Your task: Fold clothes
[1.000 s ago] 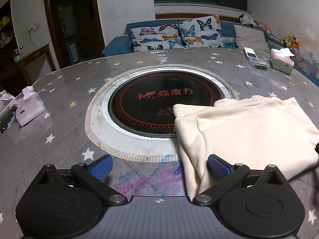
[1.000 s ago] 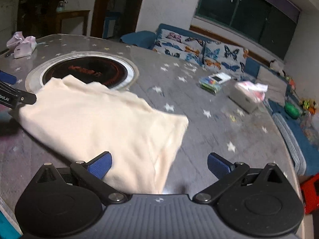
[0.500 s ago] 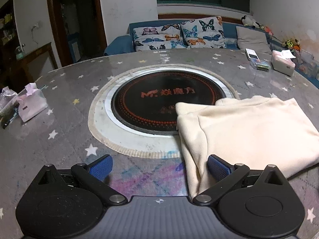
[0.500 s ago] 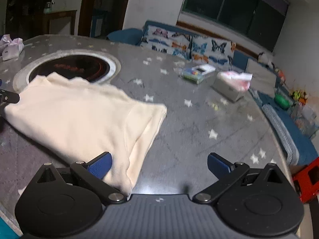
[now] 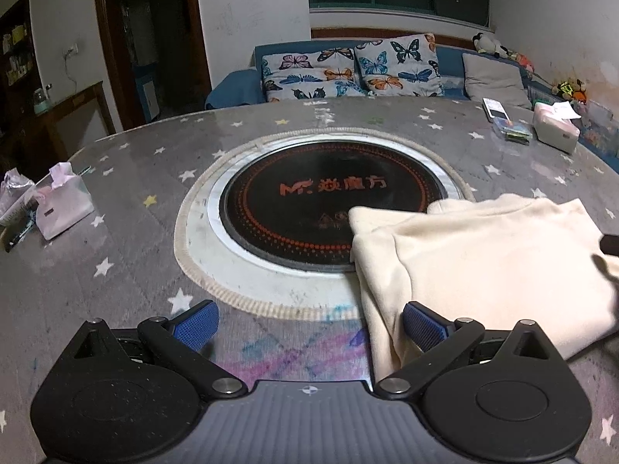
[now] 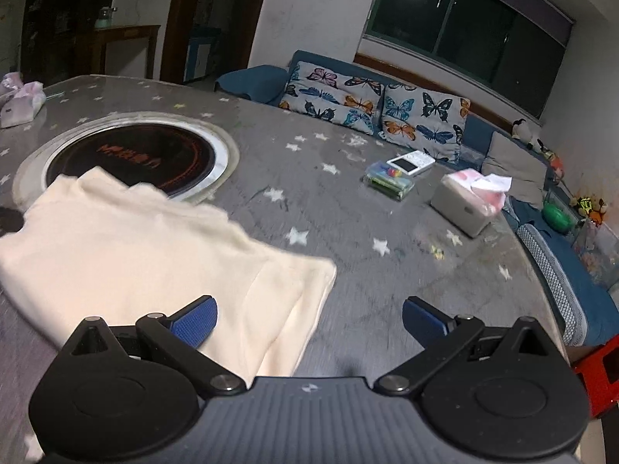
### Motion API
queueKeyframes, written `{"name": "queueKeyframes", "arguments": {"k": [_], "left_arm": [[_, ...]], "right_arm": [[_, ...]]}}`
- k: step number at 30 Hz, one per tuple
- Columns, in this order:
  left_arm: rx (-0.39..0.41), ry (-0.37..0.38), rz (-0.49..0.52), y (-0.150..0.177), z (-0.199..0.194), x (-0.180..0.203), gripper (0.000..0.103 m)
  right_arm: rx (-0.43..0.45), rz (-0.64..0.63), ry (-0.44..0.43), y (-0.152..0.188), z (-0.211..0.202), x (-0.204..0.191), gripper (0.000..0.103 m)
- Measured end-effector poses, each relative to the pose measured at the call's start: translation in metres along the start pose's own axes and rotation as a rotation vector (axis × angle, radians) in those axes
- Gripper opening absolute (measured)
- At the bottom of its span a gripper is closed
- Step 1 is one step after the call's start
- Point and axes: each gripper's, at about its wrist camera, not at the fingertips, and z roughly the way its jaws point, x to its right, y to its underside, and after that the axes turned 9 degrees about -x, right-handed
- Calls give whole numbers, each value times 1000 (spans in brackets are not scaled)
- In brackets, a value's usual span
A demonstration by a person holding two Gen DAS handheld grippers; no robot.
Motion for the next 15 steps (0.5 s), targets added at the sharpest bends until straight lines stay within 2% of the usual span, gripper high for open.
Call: {"name": "queueKeyframes", "arguments": {"k": [5,9,15], "left_arm": [[-14,-12,-7,-2,8,0,103],[-17,-11,-4,-2,10,-1,103],[-25,-9,-12,-3,10,-3,103]], "right_arm": [[-13,4,27,-18,26,5,103],[-46,15,46,-19,45,10,103],[-17,21,45,-19,32,11,103]]}}
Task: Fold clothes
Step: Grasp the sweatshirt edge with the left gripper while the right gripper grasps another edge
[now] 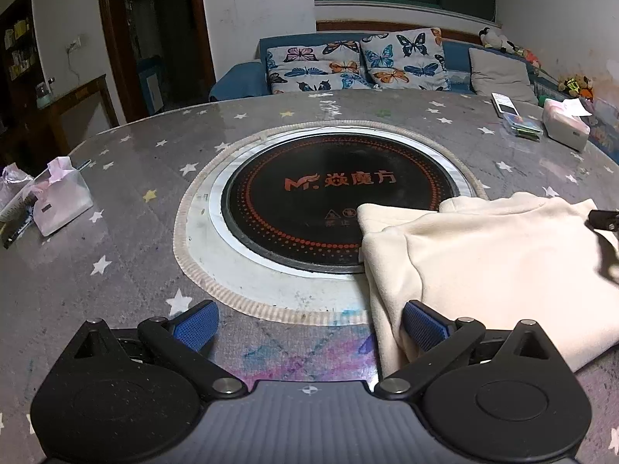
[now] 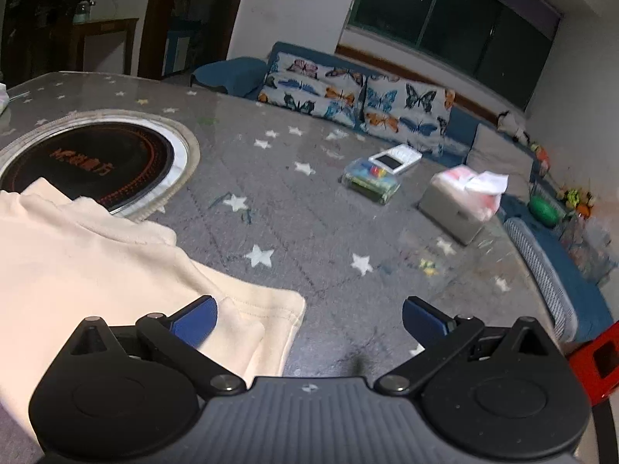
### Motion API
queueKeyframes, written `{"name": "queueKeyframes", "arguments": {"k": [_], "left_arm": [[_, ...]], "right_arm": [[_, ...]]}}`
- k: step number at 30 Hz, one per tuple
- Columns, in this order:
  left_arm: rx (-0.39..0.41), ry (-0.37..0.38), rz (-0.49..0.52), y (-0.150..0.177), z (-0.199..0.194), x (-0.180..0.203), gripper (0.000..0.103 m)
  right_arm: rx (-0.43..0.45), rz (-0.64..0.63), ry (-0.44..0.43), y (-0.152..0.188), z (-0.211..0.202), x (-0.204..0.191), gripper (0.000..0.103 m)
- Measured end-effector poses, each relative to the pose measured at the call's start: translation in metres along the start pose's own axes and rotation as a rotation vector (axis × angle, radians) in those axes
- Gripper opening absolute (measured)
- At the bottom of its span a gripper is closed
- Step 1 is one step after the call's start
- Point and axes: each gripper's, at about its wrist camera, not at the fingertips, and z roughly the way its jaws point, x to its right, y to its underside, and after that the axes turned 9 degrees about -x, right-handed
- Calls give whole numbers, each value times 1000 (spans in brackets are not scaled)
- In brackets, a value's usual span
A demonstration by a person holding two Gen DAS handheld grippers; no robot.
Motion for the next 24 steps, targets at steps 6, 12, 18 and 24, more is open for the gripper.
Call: {"name": "queueKeyframes", "arguments": {"k": [6,12,18,24], "left_arm": [[2,-4,-8,1,-2,-1,103],[4,-13,-15,4,-4,-6,103],[-8,-43,-32,8,-1,-16,103],[-1,-26,-106,4,-7,-38,103]], "right_arm": [[61,-66,-79,2,-35,-18,103],[95,-179,-203,6,-64,-53,103],[106,-267,-317,7,-80,-89,102],[105,-346,-403,5,-85,-121,98]]}}
